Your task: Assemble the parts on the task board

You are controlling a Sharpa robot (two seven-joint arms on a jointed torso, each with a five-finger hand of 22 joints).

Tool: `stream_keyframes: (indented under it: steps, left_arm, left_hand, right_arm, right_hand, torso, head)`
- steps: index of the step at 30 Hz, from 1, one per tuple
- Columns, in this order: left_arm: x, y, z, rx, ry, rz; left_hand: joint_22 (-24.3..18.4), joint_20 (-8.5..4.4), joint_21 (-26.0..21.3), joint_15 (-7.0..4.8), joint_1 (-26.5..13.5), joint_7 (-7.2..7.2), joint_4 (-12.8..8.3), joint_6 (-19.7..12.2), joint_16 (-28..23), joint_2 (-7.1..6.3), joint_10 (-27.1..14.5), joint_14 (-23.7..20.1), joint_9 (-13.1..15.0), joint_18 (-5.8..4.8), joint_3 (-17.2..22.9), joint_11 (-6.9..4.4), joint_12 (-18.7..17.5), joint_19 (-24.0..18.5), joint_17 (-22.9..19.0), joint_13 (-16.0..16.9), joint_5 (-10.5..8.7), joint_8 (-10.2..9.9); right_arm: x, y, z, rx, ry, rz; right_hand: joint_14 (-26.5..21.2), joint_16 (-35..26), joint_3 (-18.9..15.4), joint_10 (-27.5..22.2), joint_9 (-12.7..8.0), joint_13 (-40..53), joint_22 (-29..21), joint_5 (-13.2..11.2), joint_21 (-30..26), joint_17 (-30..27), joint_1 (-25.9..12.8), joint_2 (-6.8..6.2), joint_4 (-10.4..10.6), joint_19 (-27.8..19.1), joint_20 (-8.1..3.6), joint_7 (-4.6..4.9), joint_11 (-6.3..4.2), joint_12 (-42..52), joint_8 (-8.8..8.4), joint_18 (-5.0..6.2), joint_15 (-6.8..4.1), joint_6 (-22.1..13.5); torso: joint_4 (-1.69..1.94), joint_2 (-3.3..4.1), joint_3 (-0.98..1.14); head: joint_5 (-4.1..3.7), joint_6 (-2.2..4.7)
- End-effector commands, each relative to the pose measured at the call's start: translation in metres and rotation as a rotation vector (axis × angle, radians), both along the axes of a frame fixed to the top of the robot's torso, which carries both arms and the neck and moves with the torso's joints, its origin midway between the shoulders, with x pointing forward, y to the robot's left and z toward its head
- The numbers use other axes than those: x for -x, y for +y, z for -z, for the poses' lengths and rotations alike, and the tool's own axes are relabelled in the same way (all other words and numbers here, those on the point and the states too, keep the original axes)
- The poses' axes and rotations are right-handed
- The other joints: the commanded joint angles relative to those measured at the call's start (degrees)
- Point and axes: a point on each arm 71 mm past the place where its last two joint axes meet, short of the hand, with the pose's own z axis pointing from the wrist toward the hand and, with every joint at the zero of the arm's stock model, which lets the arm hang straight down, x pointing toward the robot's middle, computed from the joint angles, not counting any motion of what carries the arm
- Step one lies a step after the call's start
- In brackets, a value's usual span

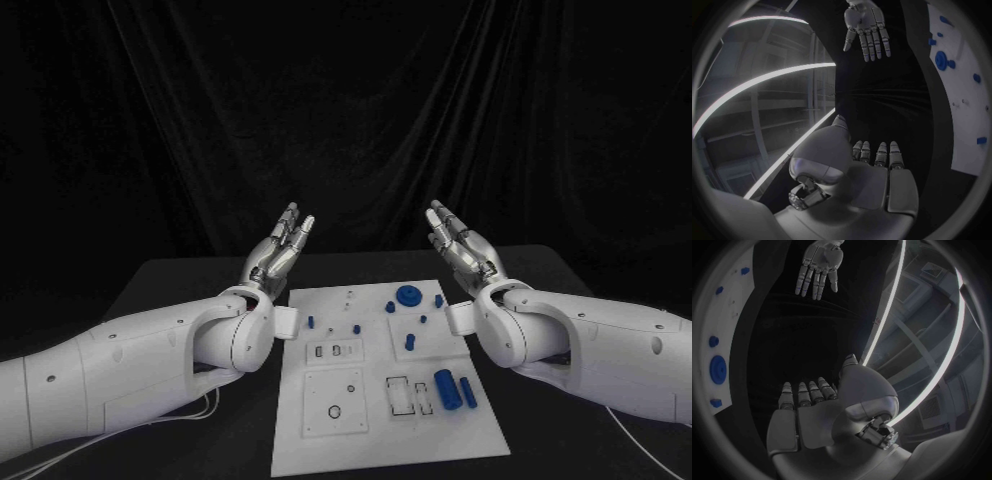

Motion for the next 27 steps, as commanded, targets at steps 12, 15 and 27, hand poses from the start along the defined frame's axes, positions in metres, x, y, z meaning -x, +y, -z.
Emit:
stream_keyframes:
  steps: [12, 15, 27]
  left_arm:
    - [-0.007, -0.013, -0.022, 0.284, -0.078, 0.268]
    - [-0.005, -0.008, -0.023, 0.265, -0.115, 0.361]
    - [-0.003, 0.01, -0.023, 0.249, -0.103, 0.357]
  left_hand:
    - [-0.1, 2.32, -0.3, -1.09, 0.1, 4.91, -0.1, 1.9, -0.2, -0.42, 0.0, 0.1, 0.4, 0.71, -1.7, 4.49, -0.4, 0.0, 0.0, -0.1, -7.91, 0.2]
    - [-0.1, 3.48, -0.3, 0.82, 0.6, 6.13, 0.0, 2.6, -0.2, -0.58, 0.0, 0.1, 0.6, 0.01, -1.8, 5.93, -0.4, 0.0, 0.0, -0.1, -8.1, 0.4]
    - [1.1, 13.9, 1.6, 9.74, 2.8, 12.94, -0.1, 12.0, 4.5, -1.57, 8.6, 3.9, 1.9, 1.41, -3.1, 20.4, 10.1, 2.7, 1.5, 2.4, -7.98, 3.9]
  right_arm:
    - [0.0, 0.004, -0.008, -0.076, -0.055, -0.147]
    - [0.005, 0.002, -0.006, -0.113, 0.007, -0.306]
    - [0.001, -0.006, -0.025, 0.008, -0.057, -0.33]
  right_hand:
    - [0.0, -0.3, -2.1, 0.0, 0.7, 0.0, -0.1, -6.4, -0.2, -0.1, -2.9, -0.47, 0.5, 0.0, 3.41, 3.25, 3.73, -0.1, 1.21, 1.22, 2.35, 5.4]
    - [0.0, -0.3, -2.2, 0.0, 0.8, 0.0, -0.1, -6.4, -0.2, -0.1, -3.0, -0.39, 0.4, 0.0, 3.69, 3.6, 3.59, -0.1, 1.3, 1.24, 2.88, 5.9]
    - [34.2, 21.2, 1.7, 12.2, 2.2, 4.1, 9.8, 1.0, 19.9, 10.3, 12.0, -5.36, -1.9, 36.2, 10.7, 5.61, 13.29, 21.2, 3.36, 0.23, 13.69, 17.8]
  torso:
    - [0.0, 0.0, 0.0]
    - [0.02, -0.1, 0.04]
    - [0.02, 0.12, -0.01]
  head:
    - [0.0, 0.0]
    - [-0.15, -1.61]
    - [0.42, -3.31]
